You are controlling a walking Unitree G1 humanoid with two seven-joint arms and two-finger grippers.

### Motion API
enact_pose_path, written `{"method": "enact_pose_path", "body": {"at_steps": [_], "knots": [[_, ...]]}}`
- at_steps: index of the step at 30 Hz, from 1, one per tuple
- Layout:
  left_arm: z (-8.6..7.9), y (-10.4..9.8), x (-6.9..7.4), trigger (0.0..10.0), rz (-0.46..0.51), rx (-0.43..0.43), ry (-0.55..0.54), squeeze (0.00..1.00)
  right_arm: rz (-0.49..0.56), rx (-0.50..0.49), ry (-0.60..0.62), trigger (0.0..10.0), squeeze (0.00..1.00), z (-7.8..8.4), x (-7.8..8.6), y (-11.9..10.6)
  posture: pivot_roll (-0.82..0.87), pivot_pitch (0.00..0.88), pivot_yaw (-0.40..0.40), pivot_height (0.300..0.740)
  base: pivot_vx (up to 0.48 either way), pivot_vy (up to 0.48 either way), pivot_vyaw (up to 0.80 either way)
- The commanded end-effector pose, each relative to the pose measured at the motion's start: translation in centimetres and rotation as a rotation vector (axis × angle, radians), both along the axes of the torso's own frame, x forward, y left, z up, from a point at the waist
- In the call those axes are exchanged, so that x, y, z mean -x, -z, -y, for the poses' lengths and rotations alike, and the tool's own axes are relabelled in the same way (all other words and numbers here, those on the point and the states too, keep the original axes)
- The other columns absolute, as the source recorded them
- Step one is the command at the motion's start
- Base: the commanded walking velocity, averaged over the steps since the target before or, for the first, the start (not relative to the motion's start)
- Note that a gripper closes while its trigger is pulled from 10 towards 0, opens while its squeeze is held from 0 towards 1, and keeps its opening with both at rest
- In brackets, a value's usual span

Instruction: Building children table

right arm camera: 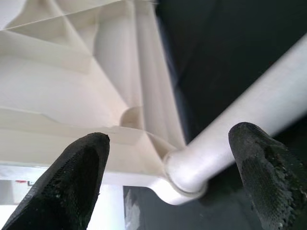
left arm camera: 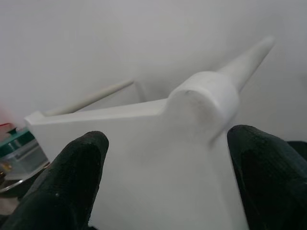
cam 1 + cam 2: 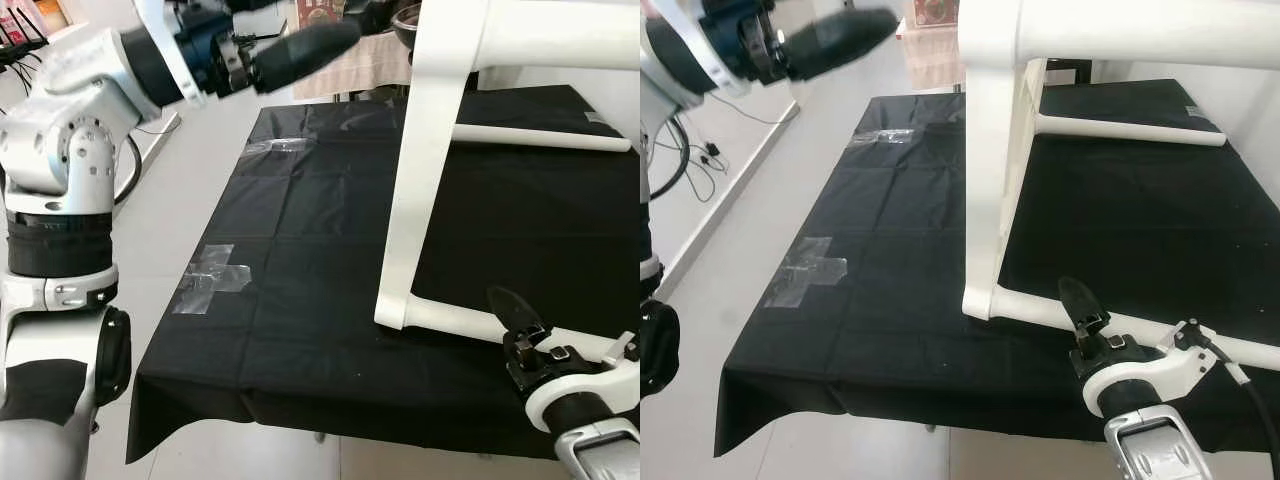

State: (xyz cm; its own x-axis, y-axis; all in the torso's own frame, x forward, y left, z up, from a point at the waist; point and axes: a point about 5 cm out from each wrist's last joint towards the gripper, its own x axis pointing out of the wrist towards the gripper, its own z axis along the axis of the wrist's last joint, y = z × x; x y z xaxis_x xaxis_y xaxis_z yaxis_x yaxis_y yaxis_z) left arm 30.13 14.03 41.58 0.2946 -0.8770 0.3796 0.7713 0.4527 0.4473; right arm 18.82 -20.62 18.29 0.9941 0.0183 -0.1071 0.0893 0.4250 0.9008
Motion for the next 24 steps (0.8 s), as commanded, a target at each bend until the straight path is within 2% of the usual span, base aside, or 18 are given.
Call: {"method": "enact_pose_path", "body": {"at_steps": [1, 4, 6, 7, 8, 11, 12, 16, 19, 20, 22, 23, 24], "knots": [[-0.8, -0.3, 0.5, 10.0, 0.012, 0.017, -0.015, 0.0, 0.032, 0.007, -0.031, 10.0, 0.0, -0.5, -0.2, -0.4, -0.11, 0.062, 0.08, 0.74, 0.0, 0.0, 0.0], [-1.3, 0.0, 0.7, 10.0, 0.0, 0.065, -0.035, 0.0, 0.066, 0.057, -0.059, 10.0, 0.0, -1.0, -1.2, -1.0, -0.11, 0.059, 0.085, 0.74, 0.0, 0.0, 0.0], [-2.0, 1.2, 0.6, 10.0, -0.033, 0.136, -0.098, 0.0, 0.148, 0.258, -0.118, 10.0, 0.0, -2.3, -3.6, -2.4, -0.1, 0.048, 0.085, 0.74, 0.0, 0.0, 0.0], [-2.4, 2.3, 0.5, 10.0, -0.067, 0.189, -0.141, 0.0, 0.208, 0.392, -0.132, 10.0, 0.0, -2.9, -5.2, -3.6, -0.1, 0.047, 0.085, 0.74, 0.0, 0.0, 0.0], [-2.4, 2.3, 0.5, 10.0, -0.067, 0.189, -0.141, 0.0, 0.208, 0.392, -0.132, 10.0, 0.0, -2.9, -5.2, -3.6, -0.1, 0.047, 0.085, 0.74, 0.0, 0.0, 0.0], [-3.1, 4.6, 0.9, 10.0, -0.118, 0.244, -0.209, 0.0, 0.271, 0.544, -0.083, 10.0, 0.0, -2.6, -7.5, -4.9, -0.08, 0.036, 0.082, 0.74, 0.0, 0.0, 0.0], [-3.1, 4.6, 0.9, 10.0, -0.118, 0.244, -0.209, 0.0, 0.271, 0.544, -0.083, 10.0, 0.0, -2.6, -7.5, -4.9, -0.08, 0.036, 0.082, 0.74, 0.0, 0.0, 0.0], [-3.9, 7.1, 1.2, 10.0, -0.203, 0.303, -0.296, 0.0, 0.305, 0.704, -0.063, 10.0, 0.0, -2.4, -9.1, -5.8, -0.07, 0.029, 0.083, 0.74, 0.0, 0.0, 0.0], [-4.5, 11.0, 1.6, 10.0, -0.32, 0.32, -0.372, 0.0, 0.305, 0.818, -0.05, 10.0, 0.0, -2.6, -10.3, -5.7, -0.06, 0.025, 0.068, 0.74, 0.0, 0.0, 0.0], [-4.5, 12.7, 2.0, 10.0, -0.383, 0.333, -0.377, 0.0, 0.301, 0.887, -0.047, 10.0, 0.0, -2.8, -10.6, -5.5, -0.05, 0.021, 0.064, 0.74, 0.0, -0.311, 0.0], [-4.4, 14.3, 2.4, 10.0, -0.444, 0.351, -0.376, 0.0, 0.301, 0.966, -0.043, 10.0, 0.0, -3.0, -11.0, -5.2, -0.05, 0.02, 0.062, 0.74, 0.0, -0.311, 0.0], [-4.4, 14.3, 2.4, 10.0, -0.444, 0.351, -0.376, 0.0, 0.301, 0.966, -0.043, 10.0, 0.0, -3.0, -11.0, -5.2, -0.05, 0.02, 0.062, 0.74, 0.0, -0.311, 0.0], [-4.0, 15.6, 2.8, 10.0, -0.485, 0.353, -0.375, 0.0, 0.303, 0.988, -0.05, 10.0, 0.0, -3.3, -11.1, -5.0, -0.05, 0.018, 0.057, 0.74, 0.0, -0.48, 0.0]]}}
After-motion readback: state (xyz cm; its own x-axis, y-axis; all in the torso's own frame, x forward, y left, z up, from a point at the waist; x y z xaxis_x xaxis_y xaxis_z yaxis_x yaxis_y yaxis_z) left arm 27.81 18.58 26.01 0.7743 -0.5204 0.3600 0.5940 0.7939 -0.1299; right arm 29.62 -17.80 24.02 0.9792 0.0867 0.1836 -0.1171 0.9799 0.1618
